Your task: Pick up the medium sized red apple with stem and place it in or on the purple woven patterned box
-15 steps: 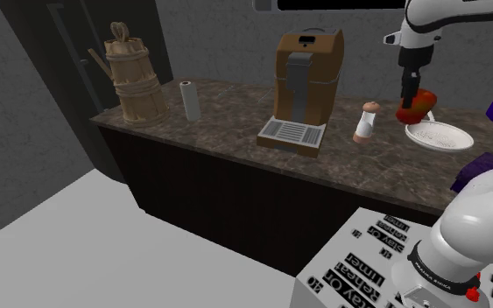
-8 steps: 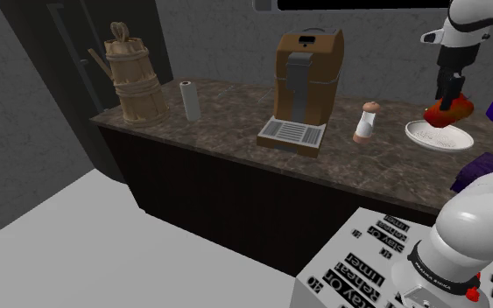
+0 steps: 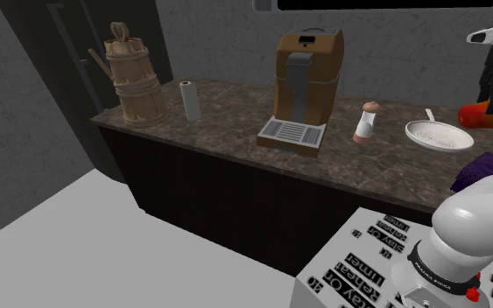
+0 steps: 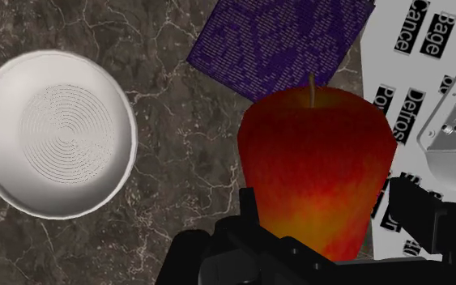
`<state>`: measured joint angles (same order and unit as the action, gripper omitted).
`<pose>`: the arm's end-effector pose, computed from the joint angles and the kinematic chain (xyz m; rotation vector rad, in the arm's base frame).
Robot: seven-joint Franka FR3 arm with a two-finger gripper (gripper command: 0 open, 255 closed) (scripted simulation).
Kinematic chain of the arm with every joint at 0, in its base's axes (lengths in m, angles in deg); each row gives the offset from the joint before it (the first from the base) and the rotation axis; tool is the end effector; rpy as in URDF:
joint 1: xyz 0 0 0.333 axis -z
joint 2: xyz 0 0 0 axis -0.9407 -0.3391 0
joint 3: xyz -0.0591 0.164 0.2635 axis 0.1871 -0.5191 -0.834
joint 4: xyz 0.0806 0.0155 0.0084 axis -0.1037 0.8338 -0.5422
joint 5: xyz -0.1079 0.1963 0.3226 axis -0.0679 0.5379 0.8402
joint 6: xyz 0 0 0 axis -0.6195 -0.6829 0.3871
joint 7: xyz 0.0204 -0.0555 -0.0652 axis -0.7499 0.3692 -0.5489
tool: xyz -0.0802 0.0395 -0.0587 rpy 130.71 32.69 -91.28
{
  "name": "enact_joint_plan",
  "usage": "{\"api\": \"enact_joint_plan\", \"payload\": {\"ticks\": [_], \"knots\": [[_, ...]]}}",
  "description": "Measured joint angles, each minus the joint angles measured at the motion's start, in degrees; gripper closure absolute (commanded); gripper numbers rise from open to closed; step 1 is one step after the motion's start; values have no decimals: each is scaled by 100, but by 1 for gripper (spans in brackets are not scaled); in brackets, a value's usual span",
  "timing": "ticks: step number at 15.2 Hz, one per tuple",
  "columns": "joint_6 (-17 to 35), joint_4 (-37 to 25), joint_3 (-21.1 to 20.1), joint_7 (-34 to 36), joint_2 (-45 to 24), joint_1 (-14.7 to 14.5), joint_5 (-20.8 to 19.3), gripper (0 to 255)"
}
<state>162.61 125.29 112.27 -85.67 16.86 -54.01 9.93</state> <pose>0.1170 -0.3264 0.5730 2.9992 0.6071 -0.2401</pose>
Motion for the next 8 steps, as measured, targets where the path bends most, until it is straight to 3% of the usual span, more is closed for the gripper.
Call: {"api": "enact_joint_plan", "payload": {"ticks": [8], "knots": [[-59,-234,682,-905,271,303,-639,255]]}}
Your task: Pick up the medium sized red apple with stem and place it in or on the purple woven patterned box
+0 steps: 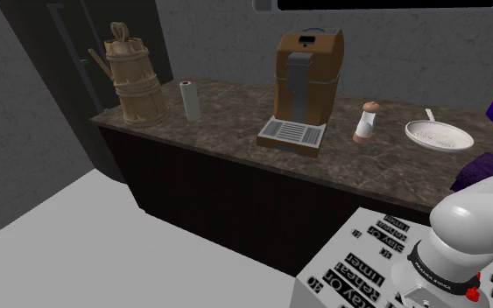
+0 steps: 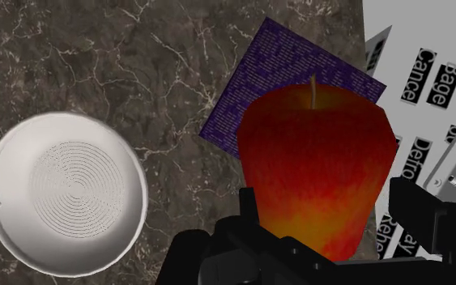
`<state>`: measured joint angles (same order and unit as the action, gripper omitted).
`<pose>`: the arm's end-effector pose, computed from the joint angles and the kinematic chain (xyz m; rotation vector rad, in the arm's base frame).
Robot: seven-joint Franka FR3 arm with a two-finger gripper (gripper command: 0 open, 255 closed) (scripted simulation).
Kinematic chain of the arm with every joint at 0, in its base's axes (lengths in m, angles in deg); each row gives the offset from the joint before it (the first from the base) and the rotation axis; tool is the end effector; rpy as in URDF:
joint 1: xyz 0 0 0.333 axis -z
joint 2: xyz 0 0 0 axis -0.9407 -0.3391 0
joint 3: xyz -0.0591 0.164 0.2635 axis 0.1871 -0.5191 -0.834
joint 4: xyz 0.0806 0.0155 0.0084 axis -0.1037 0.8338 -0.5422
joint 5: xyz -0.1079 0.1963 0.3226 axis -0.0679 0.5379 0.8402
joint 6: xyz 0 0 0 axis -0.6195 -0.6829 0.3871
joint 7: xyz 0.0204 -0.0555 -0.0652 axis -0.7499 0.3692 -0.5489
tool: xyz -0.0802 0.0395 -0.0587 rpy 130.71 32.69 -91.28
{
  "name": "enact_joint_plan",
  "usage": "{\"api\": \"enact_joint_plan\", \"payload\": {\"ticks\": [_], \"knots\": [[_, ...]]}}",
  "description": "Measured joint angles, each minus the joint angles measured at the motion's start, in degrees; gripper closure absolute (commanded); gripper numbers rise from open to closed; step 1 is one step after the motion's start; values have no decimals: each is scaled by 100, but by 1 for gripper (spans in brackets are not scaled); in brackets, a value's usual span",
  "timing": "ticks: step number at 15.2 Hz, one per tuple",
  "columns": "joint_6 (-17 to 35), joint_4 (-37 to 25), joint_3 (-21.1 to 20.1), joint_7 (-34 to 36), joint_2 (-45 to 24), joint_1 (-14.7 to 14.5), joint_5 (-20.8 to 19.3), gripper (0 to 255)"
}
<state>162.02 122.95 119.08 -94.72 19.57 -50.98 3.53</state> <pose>0.0388 -0.3681 0.5707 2.9986 0.6079 -0.2416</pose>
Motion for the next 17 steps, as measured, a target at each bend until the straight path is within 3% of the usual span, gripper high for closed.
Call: {"api": "enact_joint_plan", "payload": {"ticks": [17], "knots": [[883,1073,574,251,228,152,-513,255]]}}
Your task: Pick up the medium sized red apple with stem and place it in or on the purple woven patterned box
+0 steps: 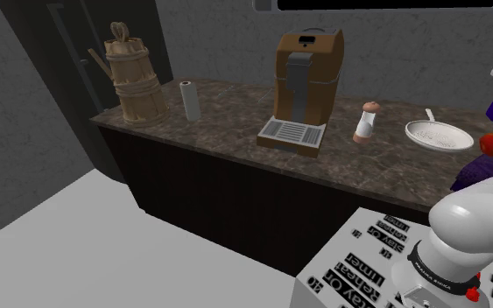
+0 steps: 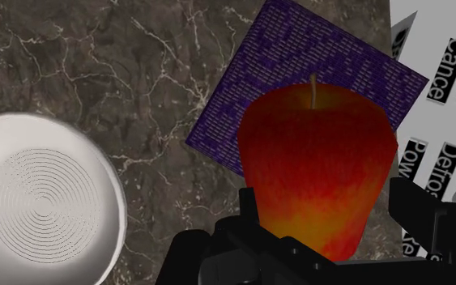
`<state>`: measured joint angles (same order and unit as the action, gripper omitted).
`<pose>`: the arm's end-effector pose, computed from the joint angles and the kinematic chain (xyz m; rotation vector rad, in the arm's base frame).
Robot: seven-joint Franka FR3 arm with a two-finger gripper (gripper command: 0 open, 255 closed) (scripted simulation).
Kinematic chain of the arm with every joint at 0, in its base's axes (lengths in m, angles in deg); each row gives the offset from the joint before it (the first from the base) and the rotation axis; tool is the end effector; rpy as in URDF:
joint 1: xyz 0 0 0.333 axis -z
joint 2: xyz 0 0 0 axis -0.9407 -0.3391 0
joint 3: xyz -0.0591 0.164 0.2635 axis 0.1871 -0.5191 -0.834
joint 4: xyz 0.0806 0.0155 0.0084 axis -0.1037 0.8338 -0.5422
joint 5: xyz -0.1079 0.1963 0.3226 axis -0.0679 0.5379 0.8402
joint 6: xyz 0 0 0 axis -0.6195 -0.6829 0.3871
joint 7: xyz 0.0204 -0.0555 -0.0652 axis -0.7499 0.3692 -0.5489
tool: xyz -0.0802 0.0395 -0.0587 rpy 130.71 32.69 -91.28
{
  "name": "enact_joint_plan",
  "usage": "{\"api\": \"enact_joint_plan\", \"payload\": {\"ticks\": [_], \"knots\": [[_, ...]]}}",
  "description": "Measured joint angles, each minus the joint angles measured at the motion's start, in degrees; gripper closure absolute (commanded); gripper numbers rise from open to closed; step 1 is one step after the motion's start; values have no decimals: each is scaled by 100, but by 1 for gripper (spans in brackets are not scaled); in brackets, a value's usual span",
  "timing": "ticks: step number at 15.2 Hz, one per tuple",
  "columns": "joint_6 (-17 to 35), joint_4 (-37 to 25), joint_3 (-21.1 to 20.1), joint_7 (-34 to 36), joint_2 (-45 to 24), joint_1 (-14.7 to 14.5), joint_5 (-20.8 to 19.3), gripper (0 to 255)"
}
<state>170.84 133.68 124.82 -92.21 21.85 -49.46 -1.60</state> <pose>0.0368 -0.3697 0.4913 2.9987 0.6094 -0.2427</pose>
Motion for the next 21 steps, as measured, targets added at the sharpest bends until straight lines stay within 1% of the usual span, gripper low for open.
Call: {"api": "enact_joint_plan", "payload": {"ticks": [4,5,11,15,21], "knots": [[10,11,7,2,3,3,-7,255],[10,11,7,2,3,2,-7,0],[11,11,7,2,3,2,-7,0],[-432,-497,-338,-72,-106,-100,300,0],[-551,-582,-440,-79,-100,-100,374,0]]}}
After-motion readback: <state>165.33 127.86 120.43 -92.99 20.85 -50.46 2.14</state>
